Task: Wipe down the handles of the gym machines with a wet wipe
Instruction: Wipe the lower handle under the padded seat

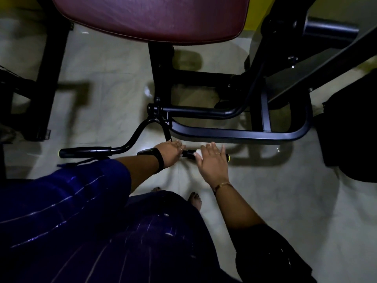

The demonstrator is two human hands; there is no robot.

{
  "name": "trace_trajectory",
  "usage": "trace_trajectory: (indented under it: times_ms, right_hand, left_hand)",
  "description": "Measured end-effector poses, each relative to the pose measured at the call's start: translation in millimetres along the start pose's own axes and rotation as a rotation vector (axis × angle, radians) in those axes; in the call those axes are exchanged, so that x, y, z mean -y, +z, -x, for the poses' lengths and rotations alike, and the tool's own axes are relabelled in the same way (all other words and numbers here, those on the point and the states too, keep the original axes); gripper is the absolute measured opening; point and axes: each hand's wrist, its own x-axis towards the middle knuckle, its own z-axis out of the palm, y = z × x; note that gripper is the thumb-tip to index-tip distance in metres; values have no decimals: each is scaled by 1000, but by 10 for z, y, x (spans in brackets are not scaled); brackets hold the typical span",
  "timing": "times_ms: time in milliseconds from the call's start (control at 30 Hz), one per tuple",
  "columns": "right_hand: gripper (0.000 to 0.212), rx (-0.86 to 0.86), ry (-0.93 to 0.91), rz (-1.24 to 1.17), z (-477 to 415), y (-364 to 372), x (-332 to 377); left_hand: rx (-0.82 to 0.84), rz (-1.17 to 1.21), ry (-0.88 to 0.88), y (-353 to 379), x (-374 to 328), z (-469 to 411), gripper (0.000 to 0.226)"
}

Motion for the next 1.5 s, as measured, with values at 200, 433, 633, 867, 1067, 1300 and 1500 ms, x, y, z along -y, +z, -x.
trace_trajectory:
  times_ms: [200, 433, 633, 867, 1067, 1300, 1500]
  right_hand:
    - [70, -71, 133, 57, 457, 206, -333]
    - [60, -159, -60, 92, 466, 404, 185]
    - [47, -310, -270, 22, 82, 297, 336]
    - [38, -369, -228, -2, 210, 164, -278]
    - [35, -314, -176, -9, 191, 173, -161]
    - [30, -276, -344, -53, 0, 231, 444]
    - [25, -312, -272, -46, 94, 177, -171]
  left_hand:
    - [-27, -9, -5, 0, -13, 0, 42]
    - [-41, -23, -8, -37, -43, 49, 45]
    - [-37, -36, -7, -6, -32, 50, 43]
    - [-46, -21, -10, -48, -49, 58, 45]
    - [-73, -22, -13, -64, -68, 69, 44]
    - [-46, 21, 8, -78, -35, 107, 49]
    - [-38, 24, -3, -63, -32, 87, 47]
